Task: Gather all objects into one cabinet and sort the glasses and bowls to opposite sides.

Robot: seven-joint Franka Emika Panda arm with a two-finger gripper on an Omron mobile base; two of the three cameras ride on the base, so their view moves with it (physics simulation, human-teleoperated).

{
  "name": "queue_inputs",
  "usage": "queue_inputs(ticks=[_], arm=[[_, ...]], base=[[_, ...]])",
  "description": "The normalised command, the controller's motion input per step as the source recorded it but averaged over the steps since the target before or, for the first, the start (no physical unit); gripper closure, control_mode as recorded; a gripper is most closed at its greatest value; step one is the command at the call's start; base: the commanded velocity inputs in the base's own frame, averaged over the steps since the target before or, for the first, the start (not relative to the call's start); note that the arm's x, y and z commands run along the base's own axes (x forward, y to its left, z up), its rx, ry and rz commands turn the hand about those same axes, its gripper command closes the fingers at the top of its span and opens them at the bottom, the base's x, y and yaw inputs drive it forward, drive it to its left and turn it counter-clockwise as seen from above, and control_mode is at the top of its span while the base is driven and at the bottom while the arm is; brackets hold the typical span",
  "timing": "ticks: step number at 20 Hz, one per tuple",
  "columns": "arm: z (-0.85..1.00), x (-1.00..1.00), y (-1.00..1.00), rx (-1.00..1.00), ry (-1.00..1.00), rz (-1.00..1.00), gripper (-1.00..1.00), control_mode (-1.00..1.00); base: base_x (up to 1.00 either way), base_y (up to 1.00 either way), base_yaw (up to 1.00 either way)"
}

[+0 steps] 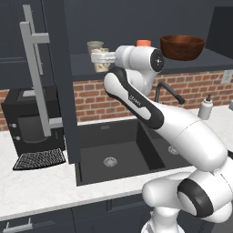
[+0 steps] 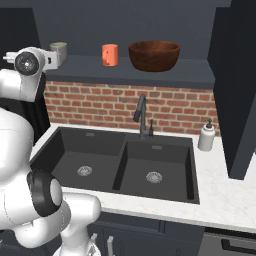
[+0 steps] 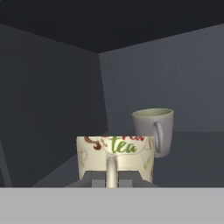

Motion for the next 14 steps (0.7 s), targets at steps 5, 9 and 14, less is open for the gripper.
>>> queue_inputs(ticks=[5,9,14], arm=[[0.00,0.00,0.00,0.00,-0.03,0.00,1.00,-1.00],[0.00,0.12,0.08,0.00,-0.07,0.00,1.00,-1.00],[0.00,0.31,0.14,0.00,-0.05,0.00,1.00,-1.00]], base=[[0.00,0.00,0.00],[0.00,0.00,0.00],[0.00,0.00,0.00]])
